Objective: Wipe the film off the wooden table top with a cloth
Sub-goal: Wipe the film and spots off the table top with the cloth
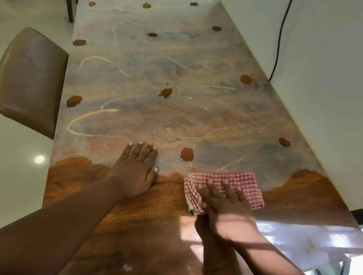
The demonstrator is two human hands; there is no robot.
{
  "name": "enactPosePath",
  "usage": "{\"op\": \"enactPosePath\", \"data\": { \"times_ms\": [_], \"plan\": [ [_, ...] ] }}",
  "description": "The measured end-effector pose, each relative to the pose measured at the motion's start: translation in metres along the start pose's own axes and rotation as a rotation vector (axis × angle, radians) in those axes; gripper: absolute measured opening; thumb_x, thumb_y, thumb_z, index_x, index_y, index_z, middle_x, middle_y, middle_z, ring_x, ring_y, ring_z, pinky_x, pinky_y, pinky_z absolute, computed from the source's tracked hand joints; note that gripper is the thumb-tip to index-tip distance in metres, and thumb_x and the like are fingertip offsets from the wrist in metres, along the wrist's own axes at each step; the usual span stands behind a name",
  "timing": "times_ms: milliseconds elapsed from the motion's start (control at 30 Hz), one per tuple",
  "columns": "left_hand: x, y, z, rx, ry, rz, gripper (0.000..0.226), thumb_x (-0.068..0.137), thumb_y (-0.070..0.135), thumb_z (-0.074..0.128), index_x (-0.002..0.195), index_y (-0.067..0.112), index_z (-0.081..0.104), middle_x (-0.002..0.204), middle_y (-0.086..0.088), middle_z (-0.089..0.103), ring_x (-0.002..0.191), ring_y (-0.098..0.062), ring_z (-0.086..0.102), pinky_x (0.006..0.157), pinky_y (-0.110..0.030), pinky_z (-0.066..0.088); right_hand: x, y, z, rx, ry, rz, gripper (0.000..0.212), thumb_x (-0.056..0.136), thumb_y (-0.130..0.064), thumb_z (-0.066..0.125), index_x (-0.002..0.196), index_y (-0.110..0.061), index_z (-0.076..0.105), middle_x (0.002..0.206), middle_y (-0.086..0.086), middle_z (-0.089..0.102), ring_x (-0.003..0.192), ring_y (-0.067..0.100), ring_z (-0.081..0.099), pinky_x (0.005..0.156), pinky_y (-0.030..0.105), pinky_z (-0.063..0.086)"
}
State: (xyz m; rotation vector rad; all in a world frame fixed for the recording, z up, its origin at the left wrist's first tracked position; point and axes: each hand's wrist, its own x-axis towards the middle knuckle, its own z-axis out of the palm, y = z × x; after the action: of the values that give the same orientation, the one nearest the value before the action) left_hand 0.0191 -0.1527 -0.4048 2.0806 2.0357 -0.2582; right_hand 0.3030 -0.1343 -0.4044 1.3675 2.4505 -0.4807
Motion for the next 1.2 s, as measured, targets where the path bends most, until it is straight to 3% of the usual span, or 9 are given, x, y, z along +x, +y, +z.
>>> {"op": "enactPosePath", "data": {
  "times_ms": [133, 267, 433, 633, 767, 933, 1067, 1200],
  "plan": [
    [0.002, 0.007, -0.005, 0.007, 0.004, 0.015, 0.063, 0.099, 0.047, 0.014, 0.153, 0.016, 0.003, 0.161, -0.007, -0.001, 0.147, -0.023, -0.007, 0.116, -0.040, -0.013, 0.030, -0.040, -0.006, 0.065, 0.011, 0.026, 0.051, 0.100, -0.043, 0.019, 0.148, -0.046, 0.003, 0.159, -0.012, -0.002, 0.146, 0.030, -0.006, 0.112, 0.053, -0.007],
    [0.014, 0.011, -0.009, -0.008, 0.020, 0.055, 0.064, 0.099, 0.049, 0.013, 0.153, 0.016, 0.002, 0.161, -0.007, -0.003, 0.147, -0.023, -0.008, 0.117, -0.040, -0.013, 0.016, -0.048, -0.005, 0.032, -0.008, -0.034, 0.051, 0.099, -0.046, 0.019, 0.148, -0.046, 0.002, 0.158, -0.013, -0.003, 0.145, 0.026, -0.010, 0.112, 0.049, -0.011],
    [0.015, 0.016, -0.008, -0.006, 0.011, 0.055, 0.063, 0.099, 0.046, 0.013, 0.153, 0.015, 0.004, 0.161, -0.007, -0.001, 0.147, -0.024, -0.007, 0.118, -0.041, -0.011, -0.035, 0.004, 0.010, -0.045, -0.022, 0.010, 0.054, 0.097, -0.050, 0.019, 0.146, -0.050, -0.006, 0.154, -0.019, -0.006, 0.146, 0.021, -0.004, 0.115, 0.042, -0.004],
    [0.011, 0.010, -0.008, -0.017, 0.033, 0.120, 0.063, 0.100, 0.045, 0.014, 0.153, 0.014, 0.002, 0.161, -0.008, -0.003, 0.147, -0.024, -0.008, 0.117, -0.041, -0.012, 0.013, -0.001, -0.020, 0.073, -0.026, 0.223, 0.051, 0.100, -0.046, 0.020, 0.148, -0.046, 0.004, 0.159, -0.013, 0.001, 0.146, 0.025, -0.002, 0.114, 0.048, 0.000],
    [0.005, 0.013, -0.004, -0.025, 0.001, 0.125, 0.065, 0.100, 0.046, 0.015, 0.153, 0.013, 0.000, 0.161, -0.008, -0.003, 0.147, -0.024, -0.009, 0.117, -0.041, -0.012, 0.005, -0.017, -0.013, 0.043, -0.041, 0.167, 0.052, 0.100, -0.045, 0.021, 0.148, -0.046, 0.002, 0.159, -0.014, -0.001, 0.146, 0.025, -0.004, 0.114, 0.047, -0.002],
    [0.014, 0.014, -0.010, -0.025, 0.043, 0.119, 0.064, 0.099, 0.046, 0.014, 0.153, 0.013, 0.003, 0.161, -0.007, -0.003, 0.147, -0.025, -0.009, 0.117, -0.041, -0.012, -0.039, 0.027, -0.003, 0.022, 0.003, 0.127, 0.051, 0.099, -0.048, 0.023, 0.146, -0.051, 0.002, 0.157, -0.018, 0.002, 0.146, 0.019, -0.003, 0.116, 0.041, 0.000],
    [0.023, 0.023, -0.011, -0.013, 0.032, 0.102, 0.064, 0.099, 0.047, 0.013, 0.153, 0.014, 0.004, 0.161, -0.008, -0.002, 0.147, -0.025, -0.008, 0.117, -0.042, -0.012, -0.008, 0.055, -0.024, 0.061, 0.003, 0.214, 0.051, 0.099, -0.046, 0.025, 0.148, -0.047, 0.009, 0.159, -0.014, 0.007, 0.146, 0.023, 0.004, 0.116, 0.044, 0.008],
    [0.035, 0.043, -0.011, -0.040, 0.027, 0.084, 0.064, 0.100, 0.046, 0.015, 0.153, 0.014, 0.003, 0.161, -0.007, -0.001, 0.147, -0.024, -0.007, 0.118, -0.042, -0.010, 0.018, 0.038, -0.027, 0.056, 0.073, 0.159, 0.051, 0.099, -0.044, 0.026, 0.149, -0.042, 0.015, 0.159, -0.009, 0.012, 0.146, 0.028, 0.006, 0.114, 0.050, 0.005]
  ]
}}
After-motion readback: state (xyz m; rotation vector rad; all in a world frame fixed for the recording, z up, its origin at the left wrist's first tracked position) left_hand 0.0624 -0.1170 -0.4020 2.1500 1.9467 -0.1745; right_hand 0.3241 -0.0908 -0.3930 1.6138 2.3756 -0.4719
